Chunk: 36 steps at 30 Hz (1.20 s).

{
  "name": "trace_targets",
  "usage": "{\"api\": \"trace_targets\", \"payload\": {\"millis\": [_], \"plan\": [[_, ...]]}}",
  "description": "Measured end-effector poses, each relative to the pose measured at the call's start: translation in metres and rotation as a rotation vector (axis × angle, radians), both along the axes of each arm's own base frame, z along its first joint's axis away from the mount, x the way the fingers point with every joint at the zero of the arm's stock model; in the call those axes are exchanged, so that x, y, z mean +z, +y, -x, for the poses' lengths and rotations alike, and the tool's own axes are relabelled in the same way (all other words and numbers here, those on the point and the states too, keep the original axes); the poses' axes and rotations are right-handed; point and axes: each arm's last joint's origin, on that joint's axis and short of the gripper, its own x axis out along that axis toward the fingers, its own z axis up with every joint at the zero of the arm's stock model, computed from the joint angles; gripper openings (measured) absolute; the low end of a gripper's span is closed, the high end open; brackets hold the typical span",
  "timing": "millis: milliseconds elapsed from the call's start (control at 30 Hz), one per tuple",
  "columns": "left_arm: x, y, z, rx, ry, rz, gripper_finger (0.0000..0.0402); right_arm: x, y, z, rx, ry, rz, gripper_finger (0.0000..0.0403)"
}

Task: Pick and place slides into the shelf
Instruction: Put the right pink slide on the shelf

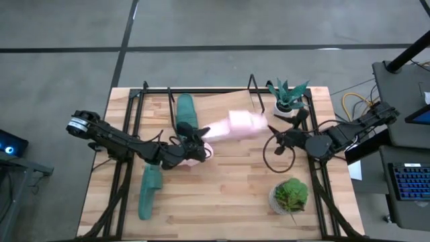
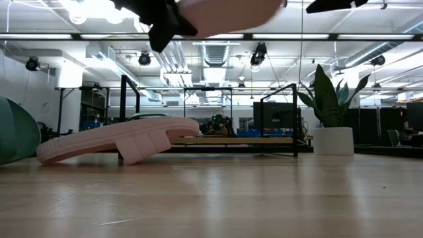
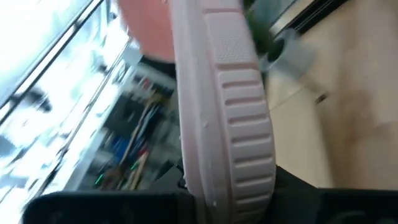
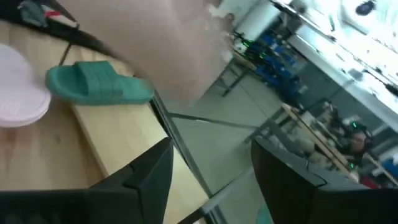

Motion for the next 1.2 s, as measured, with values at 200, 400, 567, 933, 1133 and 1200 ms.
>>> {"api": "trace_targets", "payload": {"millis": [200,400,567,933,1133,1200], "plan": [[-0.001,0.002,0.003,0.149,0.013,-0.027,0.0042,0.004,0.0,0.0,-0.014,-0.068,-0.043,0.0203],[-0.002,0.011,-0.008,0.187,0.016,-0.028,0.0042,0.016,0.003,-0.005,0.063,-0.119,-0.031,0.0203],[-0.003,0.023,-0.031,0.243,0.058,-0.058,0.0042,0.038,0.002,-0.008,0.064,-0.181,-0.062,0.0203],[-0.015,0.041,-0.091,0.357,0.256,-0.187,0.0042,0.077,-0.008,-0.032,-0.074,-0.048,-0.1,0.0203],[-0.015,0.048,-0.113,0.382,0.317,-0.229,0.0042,0.085,-0.017,-0.055,-0.163,0.118,-0.19,0.0203],[-0.013,0.05,-0.117,0.387,0.331,-0.238,0.0042,0.088,-0.02,-0.065,-0.184,0.161,-0.224,0.0203]]}}
